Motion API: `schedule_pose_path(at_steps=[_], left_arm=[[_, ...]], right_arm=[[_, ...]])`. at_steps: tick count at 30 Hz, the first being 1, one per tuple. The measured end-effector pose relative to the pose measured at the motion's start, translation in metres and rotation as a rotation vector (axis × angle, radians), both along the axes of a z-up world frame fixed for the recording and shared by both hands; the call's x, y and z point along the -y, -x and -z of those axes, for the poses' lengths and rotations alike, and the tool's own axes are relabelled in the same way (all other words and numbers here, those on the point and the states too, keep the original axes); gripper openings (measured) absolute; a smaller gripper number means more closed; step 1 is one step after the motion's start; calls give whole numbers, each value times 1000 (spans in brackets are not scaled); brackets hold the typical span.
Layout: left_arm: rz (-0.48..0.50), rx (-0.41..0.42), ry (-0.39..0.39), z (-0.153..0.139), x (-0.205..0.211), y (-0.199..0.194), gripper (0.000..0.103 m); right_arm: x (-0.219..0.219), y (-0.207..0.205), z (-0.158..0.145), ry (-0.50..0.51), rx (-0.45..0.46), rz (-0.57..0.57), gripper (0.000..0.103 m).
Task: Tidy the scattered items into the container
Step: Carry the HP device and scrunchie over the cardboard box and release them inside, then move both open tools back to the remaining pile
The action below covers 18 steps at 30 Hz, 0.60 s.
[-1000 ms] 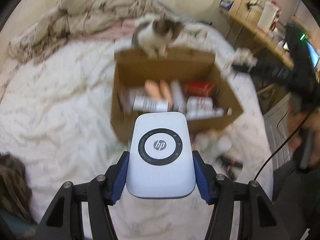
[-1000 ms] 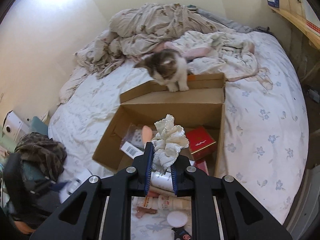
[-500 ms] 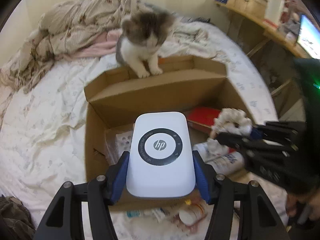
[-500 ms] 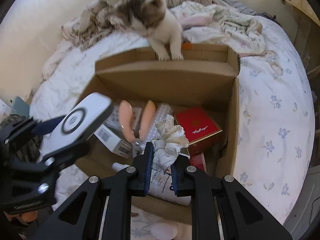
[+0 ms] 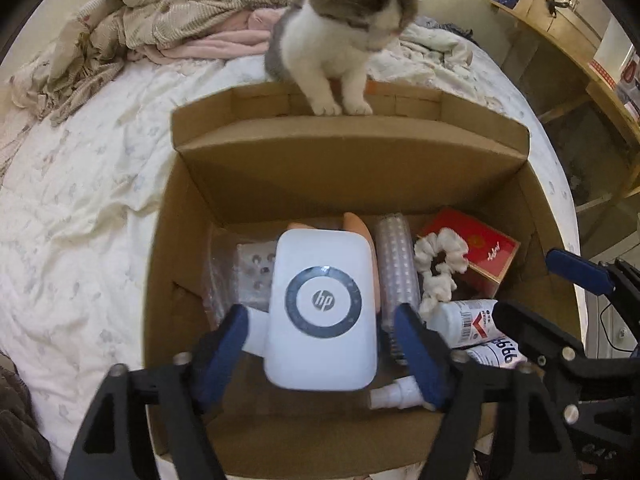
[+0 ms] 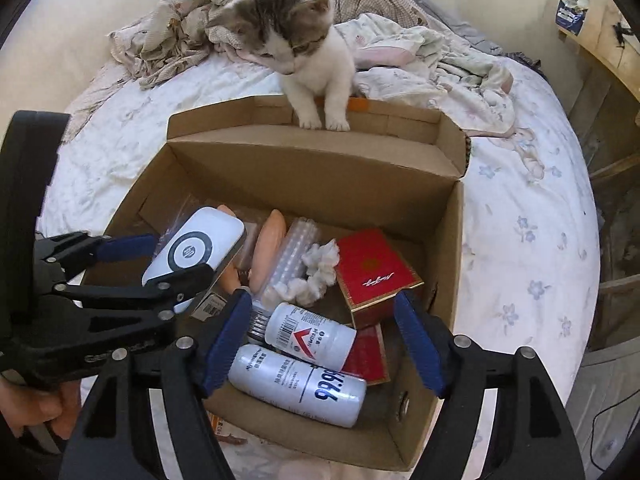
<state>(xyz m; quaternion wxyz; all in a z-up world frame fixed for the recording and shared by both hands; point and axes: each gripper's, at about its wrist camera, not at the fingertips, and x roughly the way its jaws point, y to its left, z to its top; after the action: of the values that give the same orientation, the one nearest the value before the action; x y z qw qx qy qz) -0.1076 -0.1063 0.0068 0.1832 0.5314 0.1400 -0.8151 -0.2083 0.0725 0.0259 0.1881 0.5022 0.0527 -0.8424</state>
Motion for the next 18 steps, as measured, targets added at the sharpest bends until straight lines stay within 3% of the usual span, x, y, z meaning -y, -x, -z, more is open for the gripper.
schedule_pose_path(at_steps=[12,18], left_arm=[[-31,-115,-36,-43,1,-61,78],[-21,-117,-37,-33,-5,-117,78]], right_arm=[[-15,3,-12,58,-6,69,80],[-27,-11,-25,139,-14,94,80]])
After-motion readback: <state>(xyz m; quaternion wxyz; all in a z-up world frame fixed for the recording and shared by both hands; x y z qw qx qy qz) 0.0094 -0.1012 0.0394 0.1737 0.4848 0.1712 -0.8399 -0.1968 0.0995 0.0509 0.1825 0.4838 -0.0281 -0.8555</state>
